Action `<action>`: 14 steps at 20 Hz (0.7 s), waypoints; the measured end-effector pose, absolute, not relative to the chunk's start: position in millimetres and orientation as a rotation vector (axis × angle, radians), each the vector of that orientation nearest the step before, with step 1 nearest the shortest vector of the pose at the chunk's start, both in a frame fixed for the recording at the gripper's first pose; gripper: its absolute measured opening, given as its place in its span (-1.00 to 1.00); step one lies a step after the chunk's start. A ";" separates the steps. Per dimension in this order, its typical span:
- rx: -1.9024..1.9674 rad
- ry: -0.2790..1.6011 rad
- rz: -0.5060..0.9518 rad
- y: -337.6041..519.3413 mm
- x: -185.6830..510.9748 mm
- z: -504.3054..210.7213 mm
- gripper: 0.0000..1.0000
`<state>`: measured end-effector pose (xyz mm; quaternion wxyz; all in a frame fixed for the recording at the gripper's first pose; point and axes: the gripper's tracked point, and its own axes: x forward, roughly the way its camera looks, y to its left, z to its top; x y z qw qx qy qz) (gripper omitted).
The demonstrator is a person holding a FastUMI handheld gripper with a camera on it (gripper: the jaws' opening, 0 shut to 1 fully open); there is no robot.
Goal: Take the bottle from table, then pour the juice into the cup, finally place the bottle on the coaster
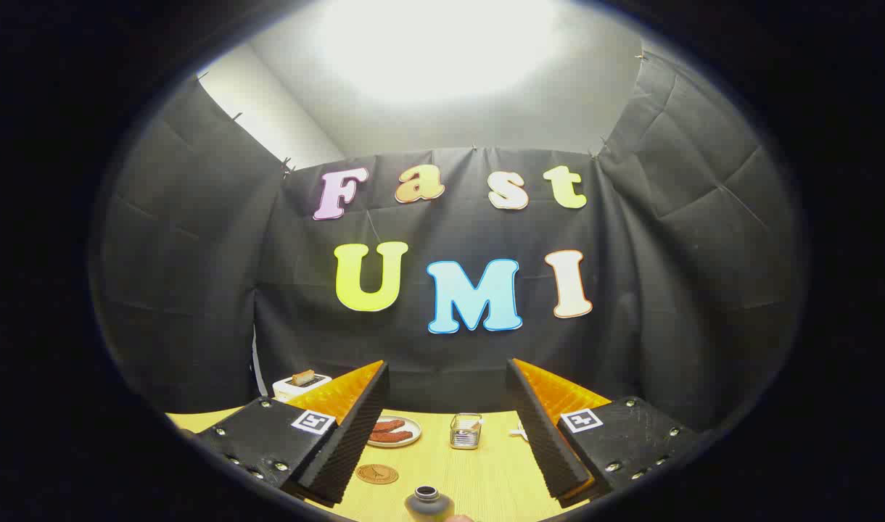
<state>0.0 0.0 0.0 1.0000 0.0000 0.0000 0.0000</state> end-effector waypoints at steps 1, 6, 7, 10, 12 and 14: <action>-0.001 -0.005 -0.001 -0.2 1.1 1.5 0.95; 0.003 -0.018 -0.017 -5.0 1.2 5.3 0.95; 0.001 -0.016 -0.019 -5.8 1.8 4.5 0.95; -0.011 -0.015 -0.019 -6.1 0.6 5.0 0.95; -0.017 -0.020 -0.016 -4.3 0.7 5.3 0.95; -0.021 -0.025 -0.010 -1.1 0.2 6.7 0.95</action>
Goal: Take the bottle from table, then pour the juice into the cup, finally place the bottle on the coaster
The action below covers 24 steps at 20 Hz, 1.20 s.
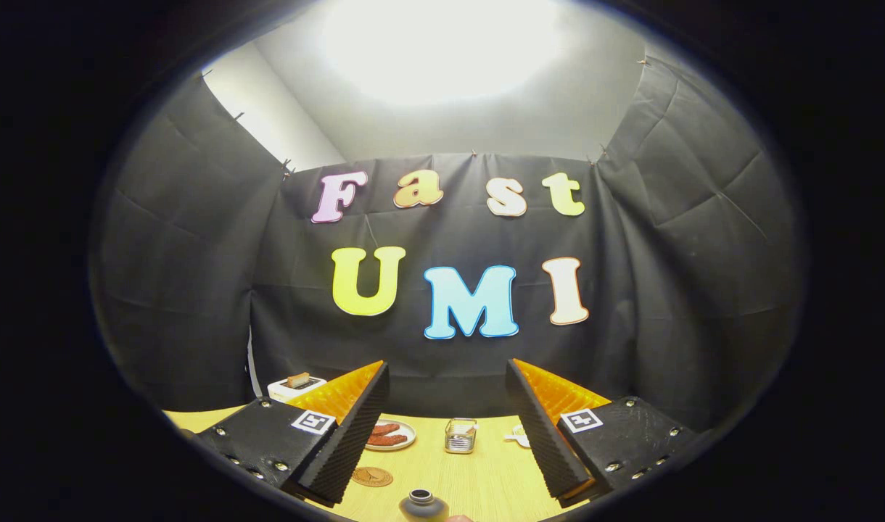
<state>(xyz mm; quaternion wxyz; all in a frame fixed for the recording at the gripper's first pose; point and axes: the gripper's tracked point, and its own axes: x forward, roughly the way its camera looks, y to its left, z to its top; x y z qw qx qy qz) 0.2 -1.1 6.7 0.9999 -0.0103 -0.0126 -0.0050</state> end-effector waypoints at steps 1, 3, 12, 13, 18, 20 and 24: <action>-0.021 -0.026 -0.008 -0.1 -0.4 7.3 0.95; -0.016 -0.029 -0.003 1.9 -1.1 6.8 0.95; 0.014 -0.016 0.004 1.2 -3.2 -6.6 0.95; 0.019 -0.013 0.005 0.8 -3.0 -9.2 0.95; 0.037 0.001 0.015 1.1 -3.2 -28.5 0.95; 0.047 0.011 0.020 0.7 -3.8 -38.7 0.95; 0.059 0.041 0.032 1.2 -4.8 -61.8 0.95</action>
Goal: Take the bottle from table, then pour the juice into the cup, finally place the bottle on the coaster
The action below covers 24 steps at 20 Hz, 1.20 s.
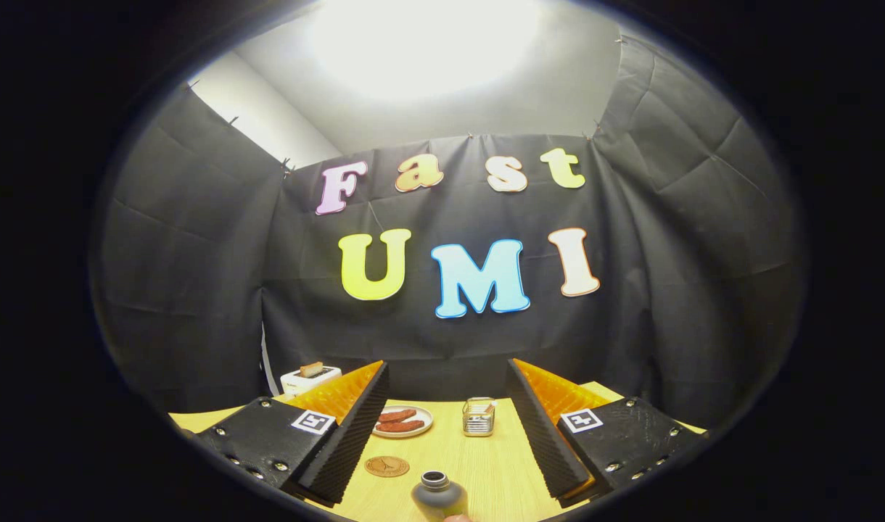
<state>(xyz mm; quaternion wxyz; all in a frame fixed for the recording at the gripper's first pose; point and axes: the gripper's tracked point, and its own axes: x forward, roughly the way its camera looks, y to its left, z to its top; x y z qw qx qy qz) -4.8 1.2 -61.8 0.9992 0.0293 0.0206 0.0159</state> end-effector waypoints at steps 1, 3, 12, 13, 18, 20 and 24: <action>0.063 0.051 0.039 2.3 -4.8 -67.3 0.95; 0.065 0.067 0.053 3.1 -5.7 -78.2 0.95; 0.048 0.170 0.099 12.2 -8.3 -137.4 0.95; 0.045 0.185 0.104 13.0 -8.4 -145.1 0.95; 0.043 0.261 0.115 16.6 -13.6 -177.8 0.95; 0.036 0.287 0.122 18.8 -15.8 -189.3 0.95; 0.015 0.318 0.136 22.9 -19.4 -207.6 0.96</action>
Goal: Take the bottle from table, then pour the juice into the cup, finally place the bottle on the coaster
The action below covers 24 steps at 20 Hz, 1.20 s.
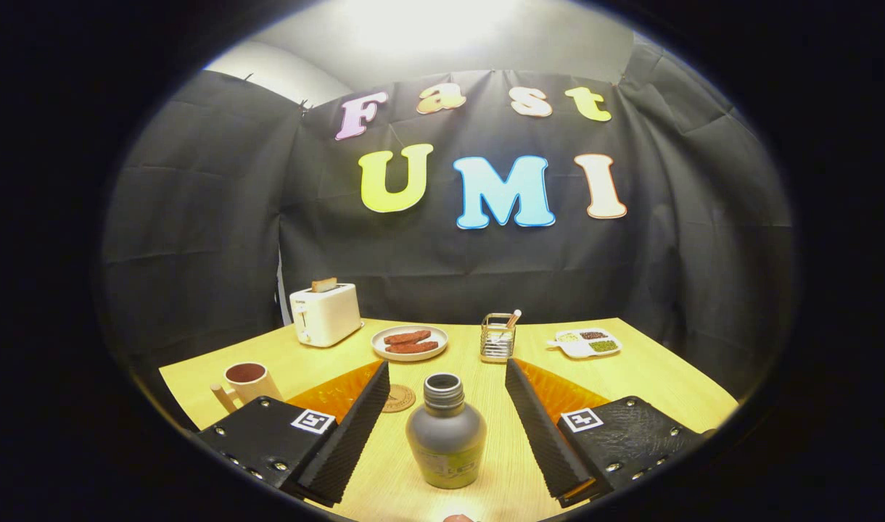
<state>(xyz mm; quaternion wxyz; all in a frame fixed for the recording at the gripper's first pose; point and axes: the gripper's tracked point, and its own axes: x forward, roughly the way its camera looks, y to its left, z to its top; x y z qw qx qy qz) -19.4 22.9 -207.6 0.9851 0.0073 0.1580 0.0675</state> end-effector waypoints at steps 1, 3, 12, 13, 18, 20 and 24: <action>0.012 0.326 0.138 24.0 -19.5 -212.1 0.96; 0.009 0.347 0.140 25.7 -20.9 -224.2 0.96; -0.034 0.448 0.123 21.8 -30.1 -274.4 0.96; -0.035 0.460 0.119 21.0 -30.2 -278.5 0.96; -0.047 0.501 0.111 17.2 -35.2 -296.2 0.96; -0.048 0.513 0.109 17.2 -36.1 -301.0 0.96; -0.051 0.542 0.108 16.7 -37.9 -312.5 0.96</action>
